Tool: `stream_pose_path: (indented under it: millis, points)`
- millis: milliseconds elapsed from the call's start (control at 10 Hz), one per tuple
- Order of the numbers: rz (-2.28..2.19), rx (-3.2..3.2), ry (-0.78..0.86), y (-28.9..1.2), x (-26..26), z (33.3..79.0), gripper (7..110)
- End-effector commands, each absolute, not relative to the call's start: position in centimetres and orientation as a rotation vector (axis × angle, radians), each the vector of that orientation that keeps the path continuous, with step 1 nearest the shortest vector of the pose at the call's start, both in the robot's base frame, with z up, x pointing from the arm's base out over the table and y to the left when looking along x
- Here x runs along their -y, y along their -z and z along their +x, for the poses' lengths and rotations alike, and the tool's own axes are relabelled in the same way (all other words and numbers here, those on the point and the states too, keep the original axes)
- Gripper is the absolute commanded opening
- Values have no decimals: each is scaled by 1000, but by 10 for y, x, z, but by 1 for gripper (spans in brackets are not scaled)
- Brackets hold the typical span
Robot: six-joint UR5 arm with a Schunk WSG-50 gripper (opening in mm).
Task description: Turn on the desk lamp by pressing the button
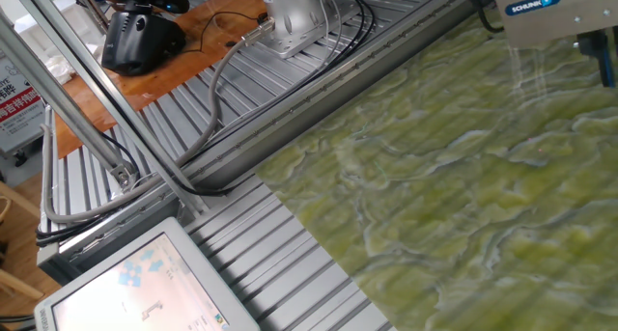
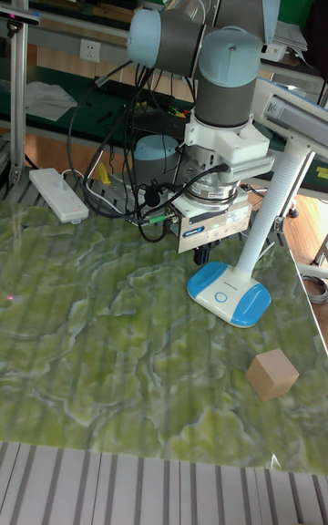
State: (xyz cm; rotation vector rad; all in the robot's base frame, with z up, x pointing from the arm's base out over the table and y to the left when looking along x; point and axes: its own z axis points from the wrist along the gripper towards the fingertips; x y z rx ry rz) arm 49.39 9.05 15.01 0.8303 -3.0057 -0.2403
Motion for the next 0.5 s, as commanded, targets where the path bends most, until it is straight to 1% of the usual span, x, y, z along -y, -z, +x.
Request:
stream_pose_path:
  millis: [0, 200, 300, 400]
  points:
    - [825, 2980, 298, -147, -101, 480, 7]
    - [822, 2995, 293, -129, -103, 465, 7]
    - [826, 2997, 268, -124, -97, 463, 7]
    - [834, 3003, 266, -126, -96, 468, 7]
